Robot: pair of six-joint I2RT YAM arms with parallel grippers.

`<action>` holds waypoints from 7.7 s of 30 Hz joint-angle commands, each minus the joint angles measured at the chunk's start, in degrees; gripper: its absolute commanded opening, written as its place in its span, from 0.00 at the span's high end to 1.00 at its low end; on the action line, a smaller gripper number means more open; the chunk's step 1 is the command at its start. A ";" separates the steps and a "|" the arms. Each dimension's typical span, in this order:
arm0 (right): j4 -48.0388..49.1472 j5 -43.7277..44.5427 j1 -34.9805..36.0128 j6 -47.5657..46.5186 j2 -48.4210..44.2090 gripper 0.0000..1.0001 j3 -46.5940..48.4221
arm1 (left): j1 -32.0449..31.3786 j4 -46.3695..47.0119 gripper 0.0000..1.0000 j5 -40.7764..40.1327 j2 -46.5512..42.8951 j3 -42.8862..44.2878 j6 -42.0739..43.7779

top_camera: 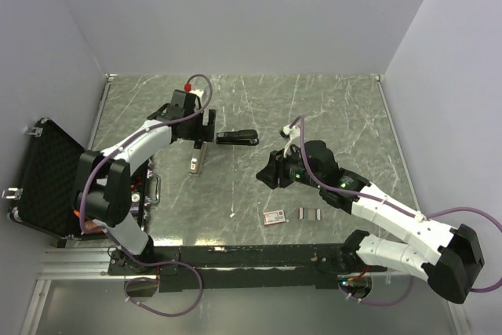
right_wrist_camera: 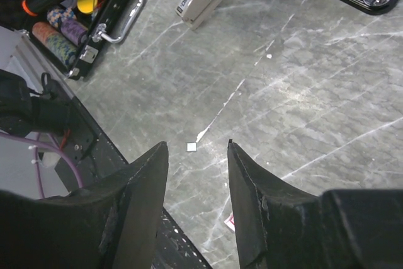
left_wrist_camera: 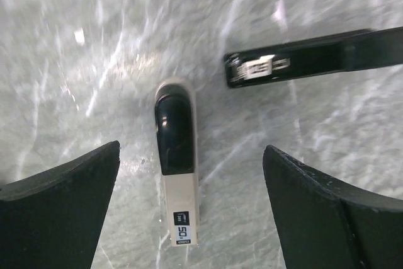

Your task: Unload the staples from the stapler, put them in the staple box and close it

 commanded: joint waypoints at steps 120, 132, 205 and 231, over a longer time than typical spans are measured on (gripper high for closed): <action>-37.53 -14.40 -1.21 -20.14 -3.96 0.39 33.59 | -19.63 7.33 0.99 61.35 -27.63 -4.29 17.96; -39.38 -16.59 1.61 -22.70 4.30 0.39 39.93 | -19.63 6.18 0.99 60.74 -31.06 -7.28 18.40; -15.04 -22.13 5.83 -11.01 -11.16 1.00 2.23 | -19.28 44.85 0.99 43.70 -47.14 -17.47 -8.05; -7.30 -18.80 10.57 -6.17 -9.85 1.00 -2.97 | -14.00 49.86 0.99 41.67 -48.03 -19.32 -11.39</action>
